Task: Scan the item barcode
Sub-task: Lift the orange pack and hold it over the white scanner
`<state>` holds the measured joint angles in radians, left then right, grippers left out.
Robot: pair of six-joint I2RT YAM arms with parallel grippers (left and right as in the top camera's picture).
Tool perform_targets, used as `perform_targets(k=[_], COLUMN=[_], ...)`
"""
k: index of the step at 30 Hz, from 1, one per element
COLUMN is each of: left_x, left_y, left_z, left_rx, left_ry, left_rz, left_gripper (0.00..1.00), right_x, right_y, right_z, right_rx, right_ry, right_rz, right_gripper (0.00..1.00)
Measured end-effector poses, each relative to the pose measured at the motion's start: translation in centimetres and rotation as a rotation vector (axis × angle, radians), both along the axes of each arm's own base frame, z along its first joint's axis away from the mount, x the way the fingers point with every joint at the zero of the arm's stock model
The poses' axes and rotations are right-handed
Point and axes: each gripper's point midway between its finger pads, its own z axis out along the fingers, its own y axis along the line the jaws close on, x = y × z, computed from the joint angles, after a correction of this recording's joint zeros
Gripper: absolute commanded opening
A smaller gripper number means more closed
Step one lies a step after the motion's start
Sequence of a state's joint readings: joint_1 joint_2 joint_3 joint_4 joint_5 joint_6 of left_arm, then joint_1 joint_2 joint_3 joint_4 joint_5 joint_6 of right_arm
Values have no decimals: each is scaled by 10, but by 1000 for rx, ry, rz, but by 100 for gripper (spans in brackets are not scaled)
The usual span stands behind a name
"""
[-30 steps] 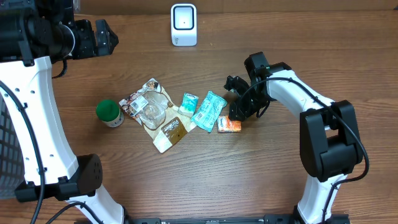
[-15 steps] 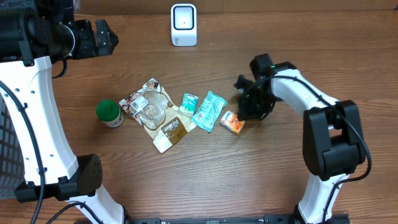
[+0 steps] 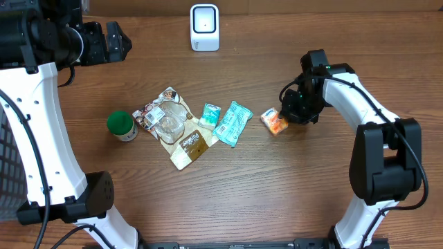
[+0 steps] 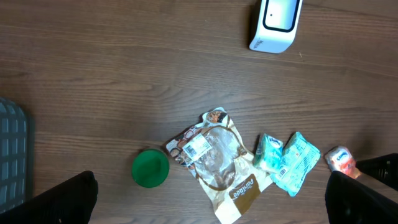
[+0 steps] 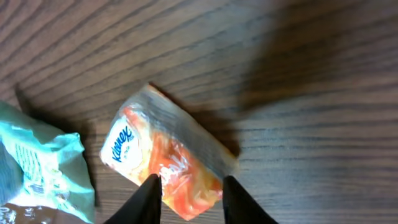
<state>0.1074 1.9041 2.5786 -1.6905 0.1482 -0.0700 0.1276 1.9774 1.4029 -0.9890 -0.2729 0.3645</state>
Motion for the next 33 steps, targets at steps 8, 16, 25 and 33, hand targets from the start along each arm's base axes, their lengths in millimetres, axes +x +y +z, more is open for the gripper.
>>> perform_targets(k=[8, 16, 25, 33], left_x=[0, 0, 0, 0], left_y=[0, 0, 0, 0], left_z=[0, 0, 0, 0], left_rx=[0, 0, 0, 0], left_ry=[0, 0, 0, 0], left_rz=[0, 0, 0, 0], left_gripper=[100, 100, 100, 99], right_x=[-1, 3, -6, -23], right_y=[2, 2, 5, 24], right_z=[1, -2, -26, -16], right_rx=[8, -2, 32, 176], right_ry=[-57, -170, -124, -70], right_rz=[191, 522, 605, 559], right_gripper=[40, 40, 6, 4])
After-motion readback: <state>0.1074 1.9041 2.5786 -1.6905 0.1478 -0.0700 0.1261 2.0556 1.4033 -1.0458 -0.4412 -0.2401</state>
